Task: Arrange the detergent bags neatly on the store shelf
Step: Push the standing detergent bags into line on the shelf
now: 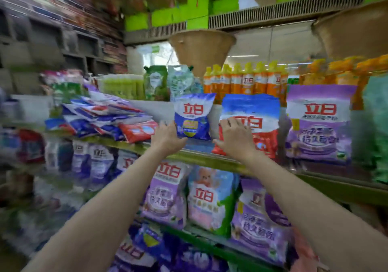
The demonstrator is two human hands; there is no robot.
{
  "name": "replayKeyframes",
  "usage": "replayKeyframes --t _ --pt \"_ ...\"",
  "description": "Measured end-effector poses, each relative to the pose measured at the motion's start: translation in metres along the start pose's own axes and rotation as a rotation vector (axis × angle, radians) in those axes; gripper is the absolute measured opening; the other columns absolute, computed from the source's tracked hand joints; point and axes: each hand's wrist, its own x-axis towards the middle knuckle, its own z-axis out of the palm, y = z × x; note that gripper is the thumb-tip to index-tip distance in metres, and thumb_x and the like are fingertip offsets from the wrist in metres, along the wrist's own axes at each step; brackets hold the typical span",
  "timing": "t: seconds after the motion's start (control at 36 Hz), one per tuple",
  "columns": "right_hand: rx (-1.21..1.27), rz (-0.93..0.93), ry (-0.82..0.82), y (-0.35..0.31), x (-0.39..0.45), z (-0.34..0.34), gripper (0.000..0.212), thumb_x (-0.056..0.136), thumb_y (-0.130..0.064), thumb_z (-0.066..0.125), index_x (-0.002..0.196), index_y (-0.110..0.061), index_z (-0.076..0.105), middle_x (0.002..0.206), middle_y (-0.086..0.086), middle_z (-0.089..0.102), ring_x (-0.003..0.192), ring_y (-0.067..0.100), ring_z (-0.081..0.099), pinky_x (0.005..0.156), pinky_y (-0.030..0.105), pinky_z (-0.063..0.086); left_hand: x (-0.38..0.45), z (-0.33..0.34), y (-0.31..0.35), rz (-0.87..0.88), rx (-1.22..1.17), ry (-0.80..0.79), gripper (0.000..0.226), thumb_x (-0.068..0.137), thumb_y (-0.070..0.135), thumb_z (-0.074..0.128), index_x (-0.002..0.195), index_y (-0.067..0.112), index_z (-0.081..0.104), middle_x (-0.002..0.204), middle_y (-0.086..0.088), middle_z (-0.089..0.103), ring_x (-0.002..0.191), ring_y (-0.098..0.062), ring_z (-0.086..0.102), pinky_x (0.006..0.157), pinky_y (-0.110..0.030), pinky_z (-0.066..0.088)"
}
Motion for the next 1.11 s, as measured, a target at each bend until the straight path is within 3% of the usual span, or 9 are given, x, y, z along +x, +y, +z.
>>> replayKeyframes --t 0.33,0.42,0.58,0.75,0.92,1.11 --pt "0.063 -0.095 -0.078 -0.155 0.074 0.063 0.054 0.089 -0.044 0.053 0.130 -0.010 0.041 0.130 0.011 0.043 0.120 0.030 0.043 0.097 0.042 0.035 0.045 -0.046 -0.164 -0.168 0.025 -0.014 0.080 0.080 0.042 0.065 0.143 0.009 0.028 0.140 -0.021 0.035 0.128 -0.038 0.039 0.104 -0.046 0.039" --pt "0.093 -0.122 -0.074 -0.176 0.099 0.076 0.056 0.090 -0.045 0.052 0.133 -0.011 0.040 0.132 0.012 0.043 0.123 0.029 0.042 0.099 0.046 0.038 0.062 -0.051 -0.190 -0.205 -0.002 0.005 0.073 0.081 0.042 0.065 0.138 0.007 0.035 0.136 -0.020 0.040 0.125 -0.035 0.043 0.102 -0.042 0.040" --pt "0.144 -0.153 -0.070 -0.206 0.155 0.109 0.052 0.093 -0.042 0.048 0.134 -0.011 0.039 0.133 0.012 0.043 0.125 0.030 0.041 0.095 0.044 0.039 0.101 -0.052 -0.226 -0.248 -0.027 0.041 0.057 0.087 0.040 0.060 0.127 0.004 0.041 0.134 -0.020 0.041 0.122 -0.034 0.045 0.098 -0.041 0.042" --pt "0.272 -0.176 -0.054 -0.227 0.220 0.147 0.046 0.095 -0.038 0.044 0.132 -0.010 0.044 0.134 0.013 0.043 0.126 0.030 0.040 0.097 0.043 0.038 0.153 -0.061 -0.251 -0.272 0.022 0.151 0.059 0.092 0.040 0.052 0.130 -0.004 0.042 0.136 -0.024 0.041 0.127 -0.036 0.039 0.103 -0.041 0.036" --pt "0.406 -0.169 -0.047 -0.250 0.274 0.174 0.040 0.098 -0.034 0.040 0.130 -0.011 0.046 0.132 0.013 0.047 0.125 0.031 0.042 0.098 0.043 0.039 0.205 -0.074 -0.272 -0.331 0.013 0.236 0.054 0.097 0.039 0.043 0.125 -0.006 0.046 0.128 -0.025 0.051 0.119 -0.039 0.048 0.098 -0.042 0.039" --pt "0.518 -0.200 -0.086 -0.281 0.329 0.202 0.037 0.098 -0.032 0.036 0.128 -0.015 0.050 0.131 0.012 0.052 0.120 0.034 0.047 0.099 0.044 0.041 0.255 -0.072 -0.297 -0.370 0.024 0.204 0.051 0.098 0.036 0.040 0.119 -0.009 0.053 0.124 -0.025 0.057 0.115 -0.037 0.052 0.092 -0.037 0.041"
